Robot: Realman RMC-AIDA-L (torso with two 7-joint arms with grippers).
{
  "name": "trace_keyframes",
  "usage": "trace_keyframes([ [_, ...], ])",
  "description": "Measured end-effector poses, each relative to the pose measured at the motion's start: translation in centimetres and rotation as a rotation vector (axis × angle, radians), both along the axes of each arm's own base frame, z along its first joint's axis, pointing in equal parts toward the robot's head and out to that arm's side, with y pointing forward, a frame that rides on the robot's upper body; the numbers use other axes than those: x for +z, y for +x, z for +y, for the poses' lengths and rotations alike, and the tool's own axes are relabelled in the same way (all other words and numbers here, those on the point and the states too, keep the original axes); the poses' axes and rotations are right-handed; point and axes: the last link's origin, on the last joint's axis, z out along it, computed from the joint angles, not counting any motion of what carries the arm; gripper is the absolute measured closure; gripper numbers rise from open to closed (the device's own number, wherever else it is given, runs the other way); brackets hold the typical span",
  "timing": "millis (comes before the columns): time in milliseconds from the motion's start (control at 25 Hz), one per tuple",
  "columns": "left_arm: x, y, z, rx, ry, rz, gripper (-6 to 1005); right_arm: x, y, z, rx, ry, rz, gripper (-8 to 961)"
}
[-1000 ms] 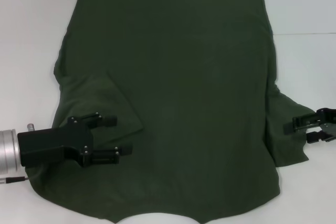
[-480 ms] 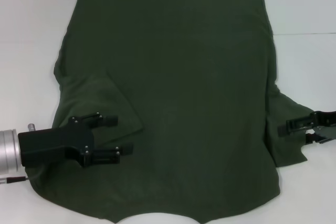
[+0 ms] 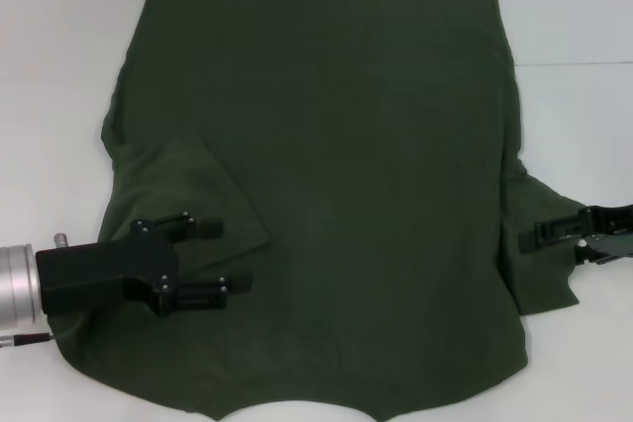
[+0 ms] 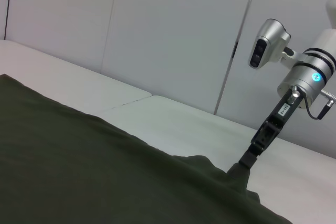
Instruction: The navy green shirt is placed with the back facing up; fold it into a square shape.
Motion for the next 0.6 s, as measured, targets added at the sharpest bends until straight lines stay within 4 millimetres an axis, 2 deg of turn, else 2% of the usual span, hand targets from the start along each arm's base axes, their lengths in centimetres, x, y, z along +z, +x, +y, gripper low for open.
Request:
trace_keyframes([
  [600, 0.04, 0.13, 0.1, -0.002, 0.007, -0.007, 136, -0.73, -0.37, -0.03, 0.005, -0.007, 0.017, 95],
])
